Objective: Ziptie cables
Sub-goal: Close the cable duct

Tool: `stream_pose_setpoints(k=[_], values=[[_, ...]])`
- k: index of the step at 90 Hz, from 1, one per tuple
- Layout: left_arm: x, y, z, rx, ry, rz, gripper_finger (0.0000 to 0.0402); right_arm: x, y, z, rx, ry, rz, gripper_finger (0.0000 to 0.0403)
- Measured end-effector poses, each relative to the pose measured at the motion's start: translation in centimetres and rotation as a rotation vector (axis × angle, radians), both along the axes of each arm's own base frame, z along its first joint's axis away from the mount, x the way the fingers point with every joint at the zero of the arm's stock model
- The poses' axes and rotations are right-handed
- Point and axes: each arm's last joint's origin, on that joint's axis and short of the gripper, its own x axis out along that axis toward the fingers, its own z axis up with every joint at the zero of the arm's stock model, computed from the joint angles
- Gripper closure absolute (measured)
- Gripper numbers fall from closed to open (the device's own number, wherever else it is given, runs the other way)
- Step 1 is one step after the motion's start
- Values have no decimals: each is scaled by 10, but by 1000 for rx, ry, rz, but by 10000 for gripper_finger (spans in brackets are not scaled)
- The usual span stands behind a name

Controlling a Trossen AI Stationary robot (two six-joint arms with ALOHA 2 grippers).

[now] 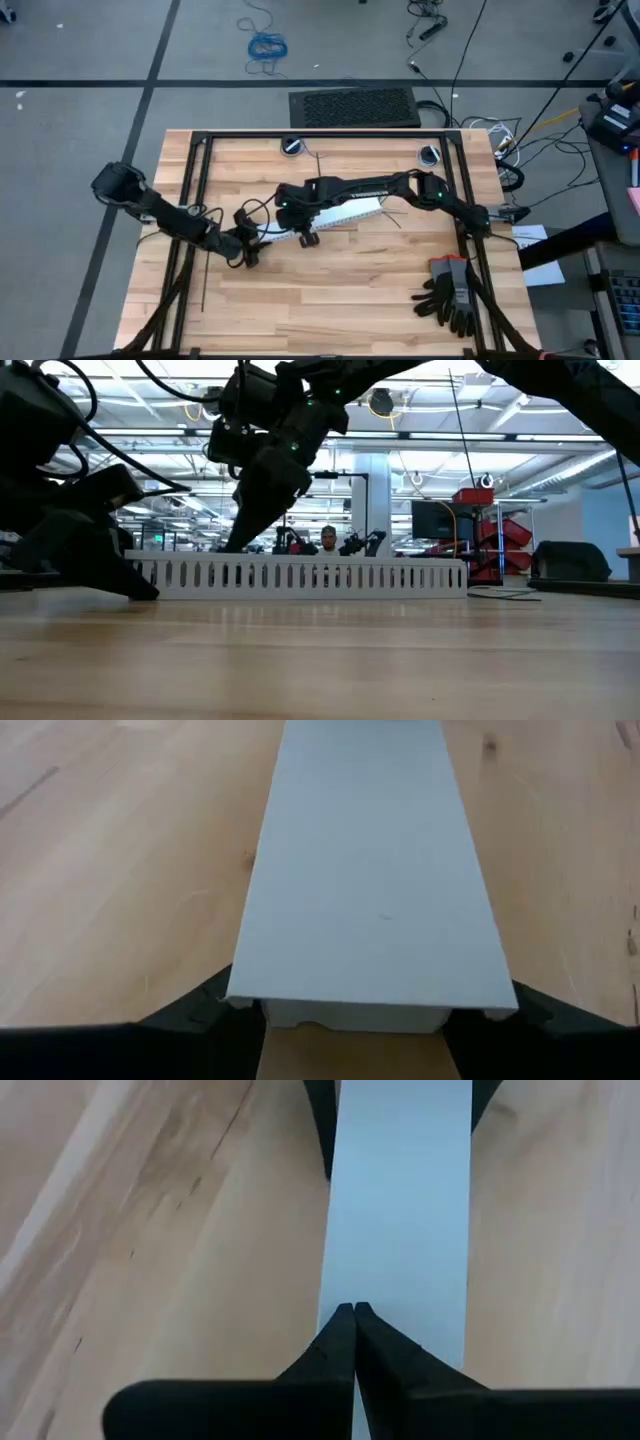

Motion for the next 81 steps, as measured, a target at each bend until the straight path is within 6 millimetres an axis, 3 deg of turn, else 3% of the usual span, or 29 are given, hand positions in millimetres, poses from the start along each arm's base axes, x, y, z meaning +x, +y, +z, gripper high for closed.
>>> stream_pose_setpoints(k=[28,43,52,81], values=[[0,0,0,-6,-3,4,157,9,8,36,-56,-230,56,403],[0,0,0,-6,-3,3,157,19,3,18,-53,-278,55,403],[0,0,0,-8,-5,2,157,23,4,19,-48,-306,56,403],[0,0,0,-13,-6,-2,157,10,-2,6,-19,-128,28,403]])
